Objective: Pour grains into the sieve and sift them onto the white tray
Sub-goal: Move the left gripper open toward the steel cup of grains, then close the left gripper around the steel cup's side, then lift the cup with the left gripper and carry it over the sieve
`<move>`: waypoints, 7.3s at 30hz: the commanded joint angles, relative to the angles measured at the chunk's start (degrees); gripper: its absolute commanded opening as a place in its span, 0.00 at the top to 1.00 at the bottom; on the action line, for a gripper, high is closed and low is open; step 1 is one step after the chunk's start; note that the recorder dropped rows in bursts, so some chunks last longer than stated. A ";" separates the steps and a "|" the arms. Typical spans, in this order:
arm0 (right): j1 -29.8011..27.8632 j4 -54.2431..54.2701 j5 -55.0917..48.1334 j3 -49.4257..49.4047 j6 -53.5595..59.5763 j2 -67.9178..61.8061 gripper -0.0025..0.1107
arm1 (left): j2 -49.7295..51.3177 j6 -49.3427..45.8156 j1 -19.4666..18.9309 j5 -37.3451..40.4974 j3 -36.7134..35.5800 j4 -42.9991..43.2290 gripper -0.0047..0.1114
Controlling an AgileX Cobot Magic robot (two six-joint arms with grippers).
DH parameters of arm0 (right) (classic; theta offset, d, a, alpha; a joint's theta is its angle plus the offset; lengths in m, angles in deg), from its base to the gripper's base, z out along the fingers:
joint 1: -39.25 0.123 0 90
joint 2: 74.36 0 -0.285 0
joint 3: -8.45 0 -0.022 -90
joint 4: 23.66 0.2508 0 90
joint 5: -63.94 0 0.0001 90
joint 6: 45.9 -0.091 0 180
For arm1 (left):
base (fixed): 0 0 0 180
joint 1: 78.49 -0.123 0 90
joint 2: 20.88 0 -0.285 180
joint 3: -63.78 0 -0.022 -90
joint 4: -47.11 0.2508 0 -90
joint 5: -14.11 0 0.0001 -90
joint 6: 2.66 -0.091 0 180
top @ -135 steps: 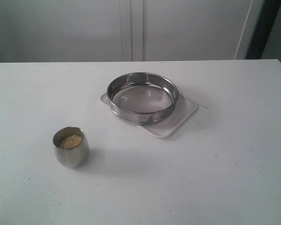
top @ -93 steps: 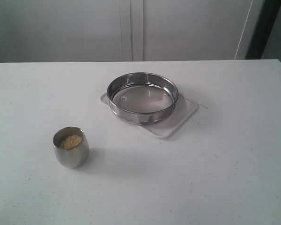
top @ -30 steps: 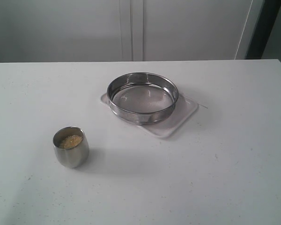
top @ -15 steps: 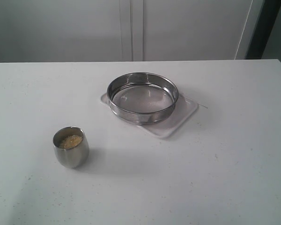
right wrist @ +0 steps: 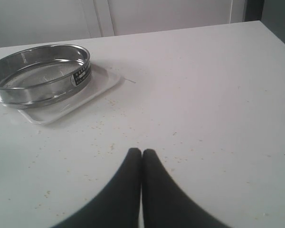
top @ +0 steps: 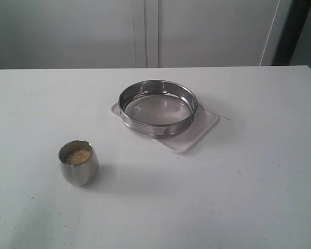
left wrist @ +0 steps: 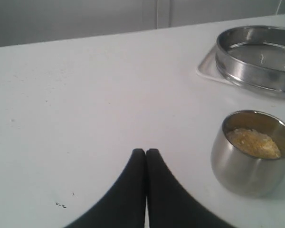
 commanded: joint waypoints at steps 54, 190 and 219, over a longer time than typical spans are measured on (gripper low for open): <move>0.10 -0.36 0.84 -0.39 -0.97 0.24 0.98 | 30.43 -6.56 0.15 -25.97 0.59 19.27 0.14; 0.10 -0.38 0.84 -0.39 -2.03 0.24 0.98 | 40.62 41.62 15.14 22.83 58.87 39.20 0.96; 0.10 -0.38 0.84 -0.39 -2.03 0.24 0.98 | 60.84 41.23 24.23 39.10 82.98 46.67 0.96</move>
